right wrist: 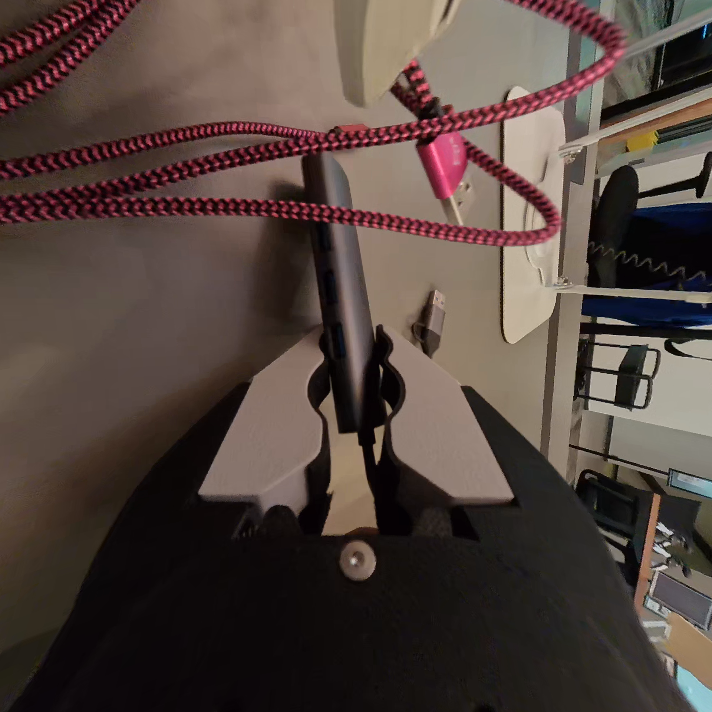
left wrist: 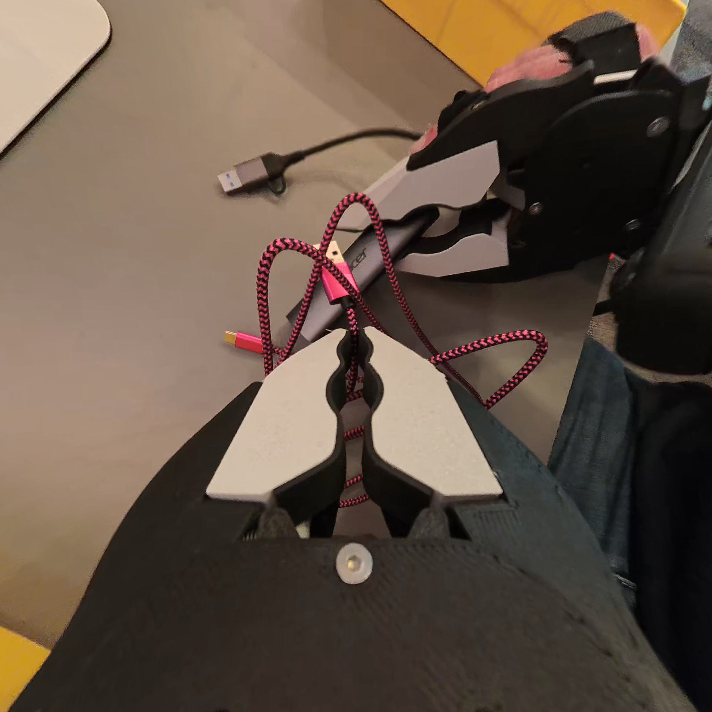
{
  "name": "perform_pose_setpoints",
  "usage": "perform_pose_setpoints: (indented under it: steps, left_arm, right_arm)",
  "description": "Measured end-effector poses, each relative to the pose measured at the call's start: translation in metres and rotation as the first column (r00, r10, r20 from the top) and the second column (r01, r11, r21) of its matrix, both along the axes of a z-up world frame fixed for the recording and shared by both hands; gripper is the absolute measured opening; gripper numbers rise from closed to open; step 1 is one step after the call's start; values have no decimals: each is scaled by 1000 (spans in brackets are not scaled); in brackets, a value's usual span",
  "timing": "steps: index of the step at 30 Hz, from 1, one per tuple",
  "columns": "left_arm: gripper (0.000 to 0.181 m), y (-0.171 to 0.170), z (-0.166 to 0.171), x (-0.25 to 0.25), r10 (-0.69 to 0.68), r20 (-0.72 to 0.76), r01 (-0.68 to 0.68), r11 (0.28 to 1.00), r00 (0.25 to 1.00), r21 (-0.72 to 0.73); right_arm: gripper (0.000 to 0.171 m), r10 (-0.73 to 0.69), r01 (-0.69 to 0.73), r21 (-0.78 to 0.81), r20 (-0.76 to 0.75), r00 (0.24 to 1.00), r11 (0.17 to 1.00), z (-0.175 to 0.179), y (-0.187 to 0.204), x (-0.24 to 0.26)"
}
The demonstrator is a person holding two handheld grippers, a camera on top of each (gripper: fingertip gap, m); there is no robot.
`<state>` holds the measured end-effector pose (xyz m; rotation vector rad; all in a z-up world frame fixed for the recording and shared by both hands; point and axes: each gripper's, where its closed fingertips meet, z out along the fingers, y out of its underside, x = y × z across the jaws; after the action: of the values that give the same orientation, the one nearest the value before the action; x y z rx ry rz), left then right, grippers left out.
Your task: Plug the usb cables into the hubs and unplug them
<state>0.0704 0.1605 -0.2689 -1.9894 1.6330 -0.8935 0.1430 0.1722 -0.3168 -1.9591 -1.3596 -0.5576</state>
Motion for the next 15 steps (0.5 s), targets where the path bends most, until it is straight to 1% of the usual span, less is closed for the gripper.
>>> perform_pose_setpoints:
  steps: [1,3,5,7,10,12,13,15]
  left_arm:
    - [2,0,-1,-1,-7,8,7,1000,1000,0]
    - [2,0,-3,-2,-8,20,8,1000,1000,-13]
    - [2,1,-3,-4,-6,26,6,1000,1000,-16]
    - [2,3,-2,-5,-8,36,9,1000,999,-6]
    - [2,0,-1,-4,-58,44,56,998,997,38]
    - [2,-3,0,-3,-91,45,88,995,995,51]
    - [2,-6,2,-2,-119,56,115,991,991,62]
    - [2,-10,5,0,-146,67,142,988,987,65]
  right_arm:
    - [25,18,-18,1,-14,1000,1000,2,-1,-3]
    - [31,51,-52,-22,-53,997,998,3,-5,-7]
    - [41,84,-87,-28,-89,993,996,6,-9,-10]
    - [46,110,-120,-55,-162,981,991,10,-17,-15]
    - [33,142,-160,-39,-294,945,986,29,-24,-22]
    - [22,141,-158,-9,-408,902,987,46,-21,-24]
    - [20,139,-161,-9,-462,876,987,51,-19,-24]
    - [19,137,-162,-6,-498,856,987,56,-12,-22]
